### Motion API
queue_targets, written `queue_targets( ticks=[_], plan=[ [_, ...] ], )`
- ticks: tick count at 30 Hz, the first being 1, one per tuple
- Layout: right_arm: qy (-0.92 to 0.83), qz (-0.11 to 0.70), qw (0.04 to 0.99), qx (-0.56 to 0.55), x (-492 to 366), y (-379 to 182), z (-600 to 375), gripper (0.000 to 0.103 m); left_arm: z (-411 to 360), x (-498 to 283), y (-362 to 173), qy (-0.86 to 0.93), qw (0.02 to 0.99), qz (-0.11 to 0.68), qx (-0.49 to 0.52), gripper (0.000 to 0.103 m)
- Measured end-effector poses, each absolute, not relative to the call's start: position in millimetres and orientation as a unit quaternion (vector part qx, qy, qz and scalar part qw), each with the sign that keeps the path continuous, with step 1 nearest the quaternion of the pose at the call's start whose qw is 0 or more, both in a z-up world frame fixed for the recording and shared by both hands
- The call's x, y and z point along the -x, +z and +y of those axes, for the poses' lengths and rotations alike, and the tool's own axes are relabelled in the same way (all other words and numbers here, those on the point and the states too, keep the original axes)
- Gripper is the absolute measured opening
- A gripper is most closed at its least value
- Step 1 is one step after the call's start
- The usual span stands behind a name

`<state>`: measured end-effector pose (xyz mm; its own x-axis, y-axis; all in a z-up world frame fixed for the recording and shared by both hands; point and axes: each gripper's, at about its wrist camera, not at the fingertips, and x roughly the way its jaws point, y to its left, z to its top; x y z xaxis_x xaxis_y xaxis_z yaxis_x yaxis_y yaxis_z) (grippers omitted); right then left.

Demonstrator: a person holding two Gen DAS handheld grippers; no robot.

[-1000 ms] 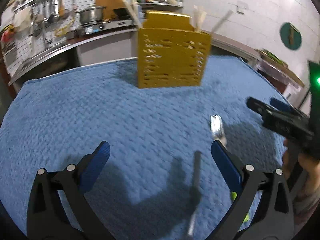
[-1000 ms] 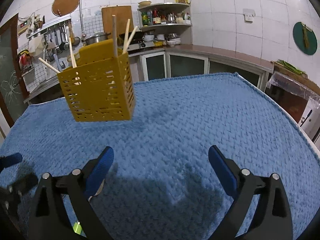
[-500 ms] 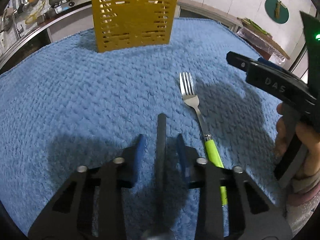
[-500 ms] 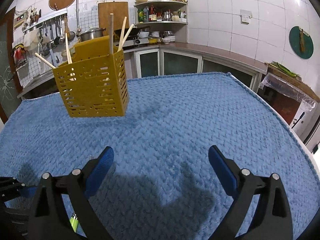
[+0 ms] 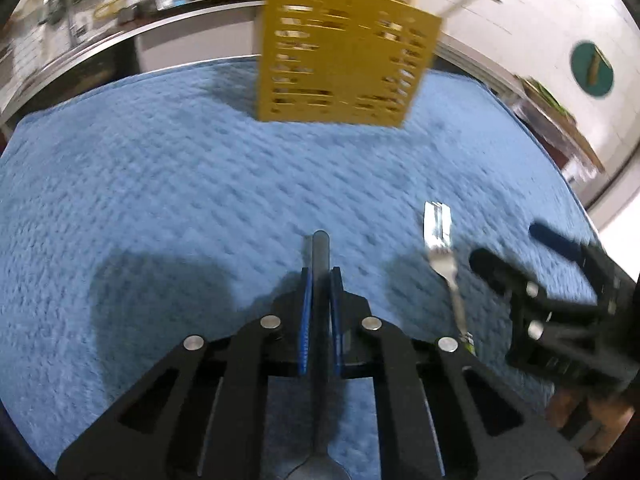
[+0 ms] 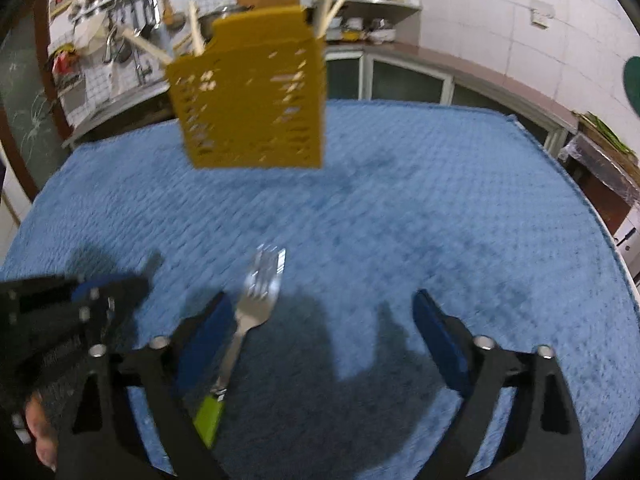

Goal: Organize utensils
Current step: 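Hold the dark spoon in the left tool while the right tool grasps the green-handled fork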

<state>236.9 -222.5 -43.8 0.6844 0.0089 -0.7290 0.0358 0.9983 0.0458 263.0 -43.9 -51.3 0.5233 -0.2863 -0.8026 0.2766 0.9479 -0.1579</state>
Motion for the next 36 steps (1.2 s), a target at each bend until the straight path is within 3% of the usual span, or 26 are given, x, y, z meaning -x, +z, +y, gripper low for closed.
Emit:
queue_targets(
  ticks=[7, 14, 16, 21, 25, 36],
  plan=[
    [-0.004, 0.439, 0.898, -0.022, -242, -54, -200, 0.050, -17, -276, -50, -0.115, 0.883, 0.455, 0.016, 0.007],
    [-0.011, 0.467, 0.884, -0.017, -250, -57, -186, 0.032, -8, -278, -50, -0.107, 0.884, 0.455, 0.017, 0.007],
    [-0.008, 0.476, 0.879, -0.017, -256, -56, -184, 0.021, -8, -278, -51, -0.108, 0.883, 0.456, 0.016, 0.007],
    [0.003, 0.490, 0.872, -0.022, -262, -53, -187, 0.019, -7, -278, -53, -0.111, 0.881, 0.460, 0.021, 0.007],
    [0.014, 0.476, 0.879, -0.035, -260, -46, -194, 0.003, -6, -275, -51, -0.113, 0.882, 0.456, 0.027, 0.007],
    [0.035, 0.484, 0.873, -0.048, -265, -45, -209, 0.004, -9, -270, -46, -0.116, 0.885, 0.450, 0.027, 0.007]
  ],
)
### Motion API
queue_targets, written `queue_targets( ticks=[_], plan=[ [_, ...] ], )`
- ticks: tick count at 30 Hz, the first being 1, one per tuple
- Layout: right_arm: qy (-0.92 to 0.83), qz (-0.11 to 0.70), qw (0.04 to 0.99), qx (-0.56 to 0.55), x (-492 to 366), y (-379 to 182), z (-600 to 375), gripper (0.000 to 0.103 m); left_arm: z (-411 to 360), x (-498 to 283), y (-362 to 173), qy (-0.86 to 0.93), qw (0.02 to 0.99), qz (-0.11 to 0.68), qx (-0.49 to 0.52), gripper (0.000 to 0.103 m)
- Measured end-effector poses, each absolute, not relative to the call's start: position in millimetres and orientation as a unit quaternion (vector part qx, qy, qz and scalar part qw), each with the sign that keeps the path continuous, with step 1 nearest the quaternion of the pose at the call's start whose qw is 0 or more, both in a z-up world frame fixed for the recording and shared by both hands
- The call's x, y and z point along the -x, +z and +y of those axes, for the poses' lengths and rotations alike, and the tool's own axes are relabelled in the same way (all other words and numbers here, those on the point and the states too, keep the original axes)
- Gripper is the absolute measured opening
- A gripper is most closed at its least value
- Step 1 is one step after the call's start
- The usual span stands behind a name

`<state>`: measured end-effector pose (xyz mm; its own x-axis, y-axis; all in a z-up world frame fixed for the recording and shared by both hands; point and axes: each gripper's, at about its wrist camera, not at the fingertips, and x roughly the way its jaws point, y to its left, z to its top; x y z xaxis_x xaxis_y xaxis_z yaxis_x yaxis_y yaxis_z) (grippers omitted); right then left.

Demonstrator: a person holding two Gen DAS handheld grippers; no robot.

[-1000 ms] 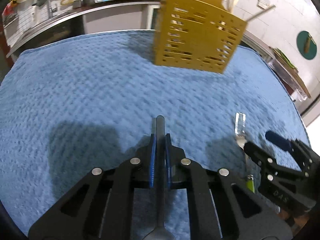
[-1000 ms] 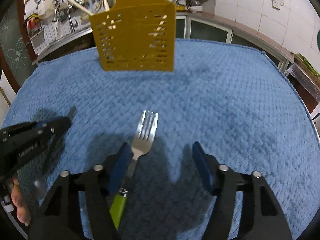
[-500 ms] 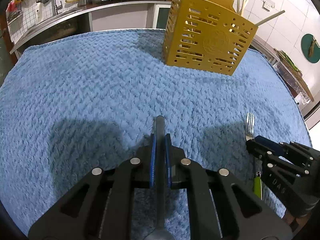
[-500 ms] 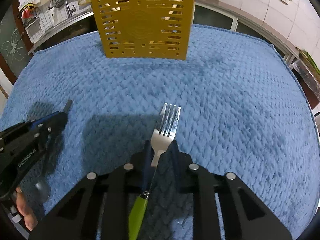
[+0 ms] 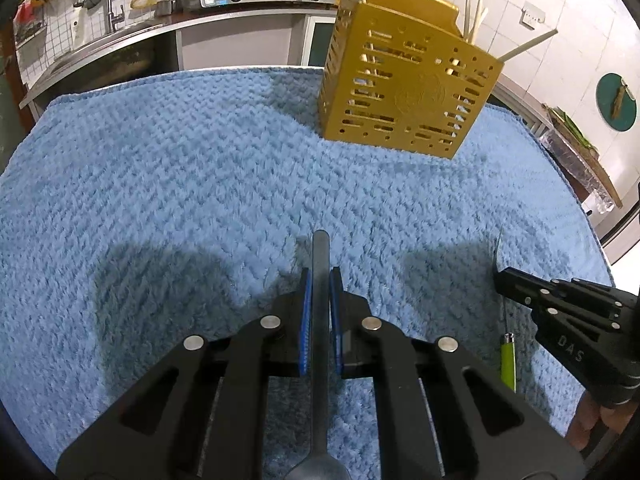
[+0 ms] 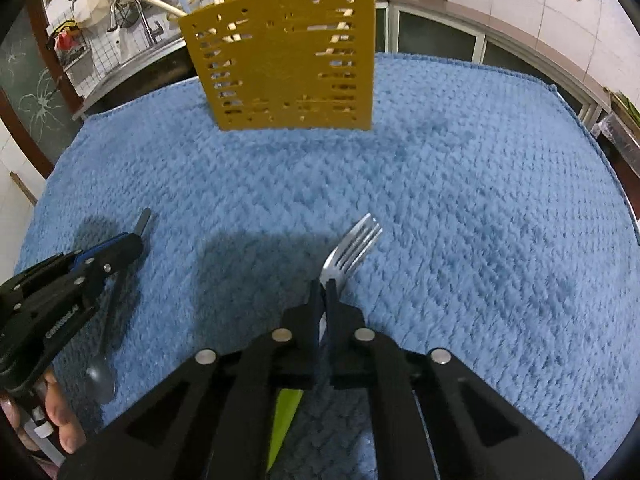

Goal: Organize utensils
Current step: 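Hold the dark spoon in the left tool while the right tool grasps the green-handled fork, then lift the dark spoon and green-handled fork with both tools toward the yellow caddy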

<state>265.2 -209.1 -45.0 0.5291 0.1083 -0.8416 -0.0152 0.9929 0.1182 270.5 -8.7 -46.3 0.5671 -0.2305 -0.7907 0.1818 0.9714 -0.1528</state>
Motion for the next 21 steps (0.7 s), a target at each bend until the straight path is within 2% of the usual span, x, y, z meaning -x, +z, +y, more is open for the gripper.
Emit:
queue_targets(
  ticks=[4, 13, 21],
  plan=[
    [0.034, 0.498, 0.866, -0.045, -262, -53, -204, 0.016, -8, -271, -49, -0.117, 0.883, 0.453, 0.027, 0.007],
    [0.030, 0.494, 0.868, -0.043, -271, -55, -201, 0.016, -10, -277, -58, -0.123, 0.872, 0.473, 0.027, 0.007],
    [0.045, 0.532, 0.844, -0.041, -295, -52, -202, 0.016, -16, -290, -58, -0.121, 0.862, 0.492, 0.015, 0.008]
  ],
)
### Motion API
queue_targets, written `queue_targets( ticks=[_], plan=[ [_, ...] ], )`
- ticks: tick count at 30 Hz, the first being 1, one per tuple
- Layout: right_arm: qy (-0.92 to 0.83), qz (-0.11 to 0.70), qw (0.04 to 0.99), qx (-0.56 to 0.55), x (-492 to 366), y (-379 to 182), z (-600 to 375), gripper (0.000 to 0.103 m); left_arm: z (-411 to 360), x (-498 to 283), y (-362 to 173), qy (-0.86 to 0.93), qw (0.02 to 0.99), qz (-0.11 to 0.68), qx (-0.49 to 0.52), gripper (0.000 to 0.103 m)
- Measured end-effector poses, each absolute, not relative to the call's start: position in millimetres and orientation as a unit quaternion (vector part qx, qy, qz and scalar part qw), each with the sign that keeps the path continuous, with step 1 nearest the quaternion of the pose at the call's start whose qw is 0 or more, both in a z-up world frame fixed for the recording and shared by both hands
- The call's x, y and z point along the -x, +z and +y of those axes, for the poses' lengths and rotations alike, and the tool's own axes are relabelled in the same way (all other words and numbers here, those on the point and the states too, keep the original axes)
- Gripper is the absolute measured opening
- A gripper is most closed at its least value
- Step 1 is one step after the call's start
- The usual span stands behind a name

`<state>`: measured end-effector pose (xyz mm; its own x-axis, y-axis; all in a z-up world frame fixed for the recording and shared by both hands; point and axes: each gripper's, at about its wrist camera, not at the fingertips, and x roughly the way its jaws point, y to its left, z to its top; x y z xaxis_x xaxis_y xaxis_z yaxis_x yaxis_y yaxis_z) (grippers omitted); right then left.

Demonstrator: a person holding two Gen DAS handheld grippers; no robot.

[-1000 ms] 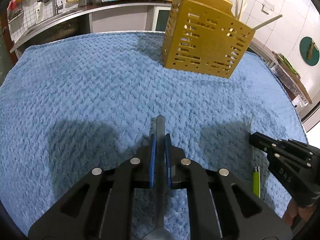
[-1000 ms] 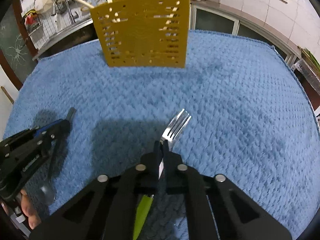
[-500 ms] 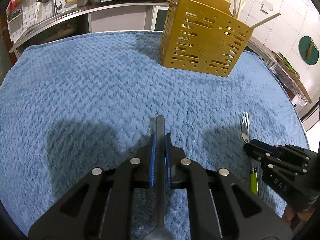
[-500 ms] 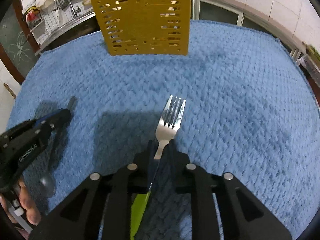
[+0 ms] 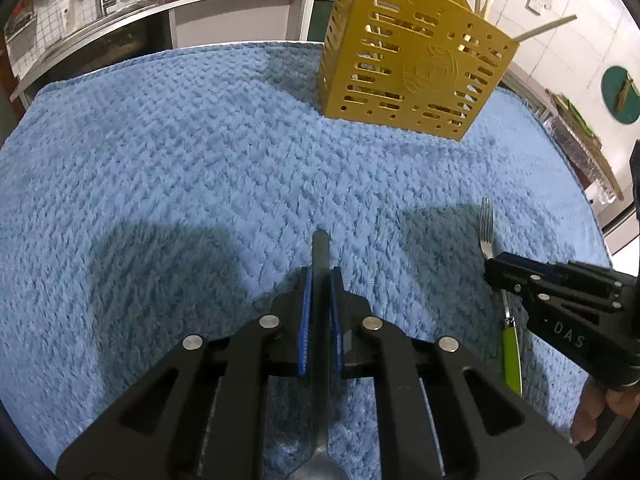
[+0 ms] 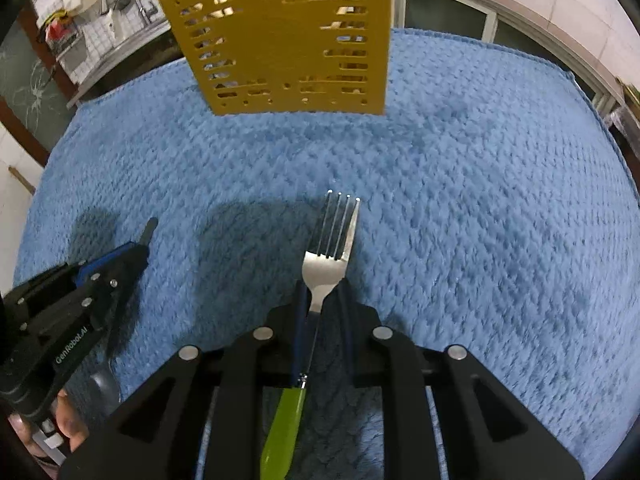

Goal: Organize utensils
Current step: 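Lift the dark spoon and green-handled fork with both tools toward the yellow caddy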

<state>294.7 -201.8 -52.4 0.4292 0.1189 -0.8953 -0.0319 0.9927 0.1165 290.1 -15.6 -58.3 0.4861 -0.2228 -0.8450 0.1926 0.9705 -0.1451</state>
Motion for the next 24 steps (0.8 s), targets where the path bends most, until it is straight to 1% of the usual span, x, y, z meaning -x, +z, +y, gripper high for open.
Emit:
queue_targets(
  ticks=[4, 7, 11, 15, 20, 24],
  plan=[
    [0.051, 0.533, 0.844, -0.032, -298, -51, -201, 0.012, -21, -296, -57, -0.120, 0.856, 0.503, -0.006, 0.008],
    [0.059, 0.521, 0.851, -0.037, -294, -48, -205, 0.006, -18, -296, -57, -0.118, 0.858, 0.500, 0.003, 0.008],
    [0.066, 0.507, 0.858, -0.043, -288, -44, -217, 0.002, -16, -292, -55, -0.108, 0.869, 0.483, 0.014, 0.008],
    [0.076, 0.496, 0.863, -0.052, -284, -41, -229, 0.002, -12, -283, -44, -0.106, 0.882, 0.458, 0.021, 0.008],
    [0.082, 0.492, 0.864, -0.063, -286, -38, -242, 0.001, -4, -278, -27, -0.116, 0.886, 0.447, 0.050, 0.008],
    [0.092, 0.463, 0.879, -0.073, -288, -24, -247, 0.002, -4, -274, -10, -0.124, 0.892, 0.432, 0.057, 0.008]
  ],
)
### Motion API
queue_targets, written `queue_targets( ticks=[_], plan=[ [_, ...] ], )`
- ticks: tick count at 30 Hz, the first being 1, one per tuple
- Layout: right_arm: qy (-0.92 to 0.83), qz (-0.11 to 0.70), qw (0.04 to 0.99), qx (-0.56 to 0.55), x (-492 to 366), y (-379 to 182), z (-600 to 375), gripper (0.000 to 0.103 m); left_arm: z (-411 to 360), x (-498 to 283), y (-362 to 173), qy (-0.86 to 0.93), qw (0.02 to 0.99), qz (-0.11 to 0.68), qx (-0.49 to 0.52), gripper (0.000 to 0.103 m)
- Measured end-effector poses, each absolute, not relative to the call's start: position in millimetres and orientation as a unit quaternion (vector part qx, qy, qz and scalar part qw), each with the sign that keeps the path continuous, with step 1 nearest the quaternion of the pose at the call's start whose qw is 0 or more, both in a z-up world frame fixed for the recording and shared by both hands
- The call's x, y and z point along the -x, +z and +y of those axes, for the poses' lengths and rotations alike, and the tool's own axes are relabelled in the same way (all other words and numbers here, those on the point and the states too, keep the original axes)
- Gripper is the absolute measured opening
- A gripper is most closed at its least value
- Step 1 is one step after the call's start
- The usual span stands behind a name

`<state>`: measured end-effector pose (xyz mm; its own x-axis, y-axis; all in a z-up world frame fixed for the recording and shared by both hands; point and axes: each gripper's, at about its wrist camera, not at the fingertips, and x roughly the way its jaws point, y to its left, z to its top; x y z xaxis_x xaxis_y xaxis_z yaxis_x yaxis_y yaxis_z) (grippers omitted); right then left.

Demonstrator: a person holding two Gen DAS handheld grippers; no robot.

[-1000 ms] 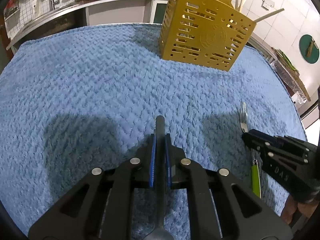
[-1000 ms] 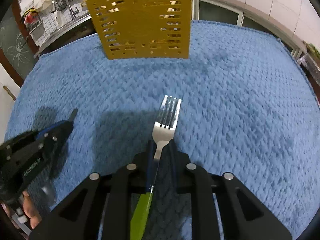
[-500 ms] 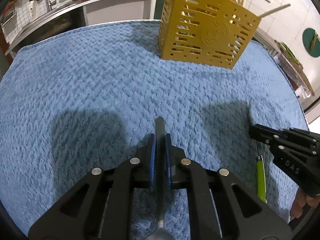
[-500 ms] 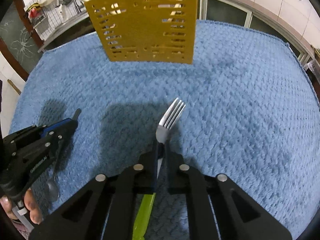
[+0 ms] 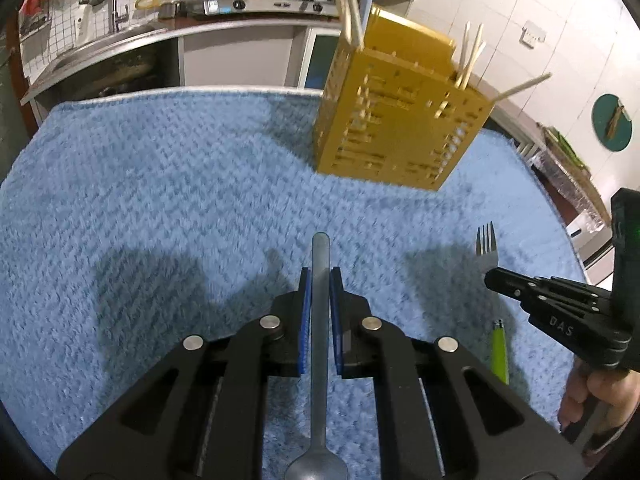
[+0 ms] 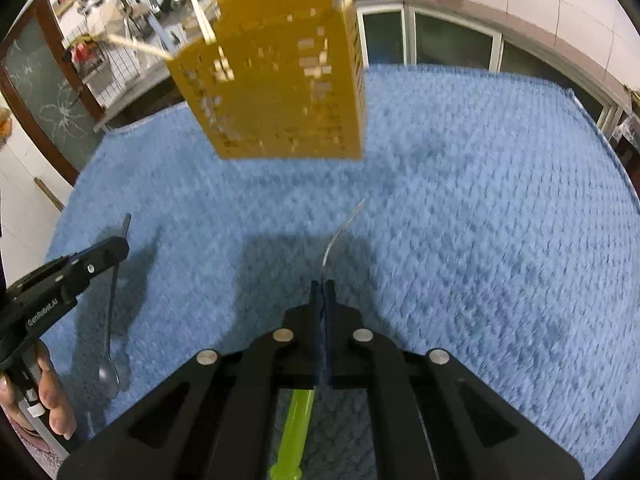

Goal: Organize utensils
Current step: 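Lift the dark spoon and green-handled fork with both tools toward the yellow caddy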

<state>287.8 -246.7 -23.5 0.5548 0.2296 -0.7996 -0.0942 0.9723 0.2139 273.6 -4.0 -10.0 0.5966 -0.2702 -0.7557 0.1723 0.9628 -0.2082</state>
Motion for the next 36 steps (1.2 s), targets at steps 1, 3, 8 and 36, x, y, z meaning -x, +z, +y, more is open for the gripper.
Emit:
queue_targets(
  ticks=[1, 3, 8, 36],
  plan=[
    [0.093, 0.455, 0.883, -0.073, -288, -21, -248, 0.002, -5, -272, -4, -0.126, 0.895, 0.424, 0.057, 0.008],
    [0.102, 0.433, 0.893, -0.072, -285, -13, -248, 0.001, -5, -269, 7, -0.128, 0.903, 0.407, 0.056, 0.008],
    [0.109, 0.387, 0.914, -0.063, -278, -1, -250, 0.001, -4, -265, 23, -0.132, 0.916, 0.373, 0.062, 0.008],
    [0.101, 0.192, 0.976, -0.019, -271, 76, -268, 0.001, -15, -286, 75, -0.170, 0.952, 0.243, 0.072, 0.001]
  ],
)
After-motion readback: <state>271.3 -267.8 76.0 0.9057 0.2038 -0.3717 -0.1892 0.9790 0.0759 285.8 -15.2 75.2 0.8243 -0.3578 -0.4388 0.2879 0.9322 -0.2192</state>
